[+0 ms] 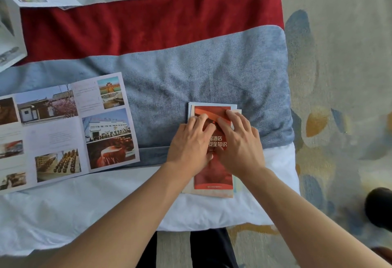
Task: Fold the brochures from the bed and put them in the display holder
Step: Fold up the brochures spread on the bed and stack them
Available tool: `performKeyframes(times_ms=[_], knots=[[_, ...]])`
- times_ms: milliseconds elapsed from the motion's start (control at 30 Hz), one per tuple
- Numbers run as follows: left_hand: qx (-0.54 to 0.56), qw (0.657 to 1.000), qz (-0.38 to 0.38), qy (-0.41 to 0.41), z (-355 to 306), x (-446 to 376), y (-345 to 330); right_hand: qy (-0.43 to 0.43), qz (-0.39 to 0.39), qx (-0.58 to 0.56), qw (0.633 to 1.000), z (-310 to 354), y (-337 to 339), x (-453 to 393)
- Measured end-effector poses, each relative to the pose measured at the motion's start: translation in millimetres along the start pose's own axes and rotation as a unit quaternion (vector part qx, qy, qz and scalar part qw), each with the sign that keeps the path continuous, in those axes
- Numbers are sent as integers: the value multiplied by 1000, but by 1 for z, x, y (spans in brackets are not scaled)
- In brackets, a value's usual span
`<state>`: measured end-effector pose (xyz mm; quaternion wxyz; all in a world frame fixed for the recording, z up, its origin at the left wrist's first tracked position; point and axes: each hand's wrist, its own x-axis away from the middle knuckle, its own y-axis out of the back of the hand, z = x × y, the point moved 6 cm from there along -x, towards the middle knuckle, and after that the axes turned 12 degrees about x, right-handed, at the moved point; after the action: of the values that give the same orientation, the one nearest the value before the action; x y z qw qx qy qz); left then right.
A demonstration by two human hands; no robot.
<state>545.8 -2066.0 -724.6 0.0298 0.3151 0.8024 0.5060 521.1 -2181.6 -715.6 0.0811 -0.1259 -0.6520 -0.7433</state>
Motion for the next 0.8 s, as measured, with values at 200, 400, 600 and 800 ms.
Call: performKeyframes(times_ms=[200, 400, 600, 800], knots=[[0, 1000, 3, 17, -1, -2, -2, -3, 18, 38, 999, 0, 1, -11], [3, 1000, 13, 22, -4, -1, -3, -19, 12, 57, 998, -7, 4, -22], [-1, 1000, 10, -13, -4, 0, 4, -24, 10, 74, 997, -3, 8, -24], [50, 998, -33, 0, 24, 7, 33, -1, -39, 68, 997, 33, 24, -33]])
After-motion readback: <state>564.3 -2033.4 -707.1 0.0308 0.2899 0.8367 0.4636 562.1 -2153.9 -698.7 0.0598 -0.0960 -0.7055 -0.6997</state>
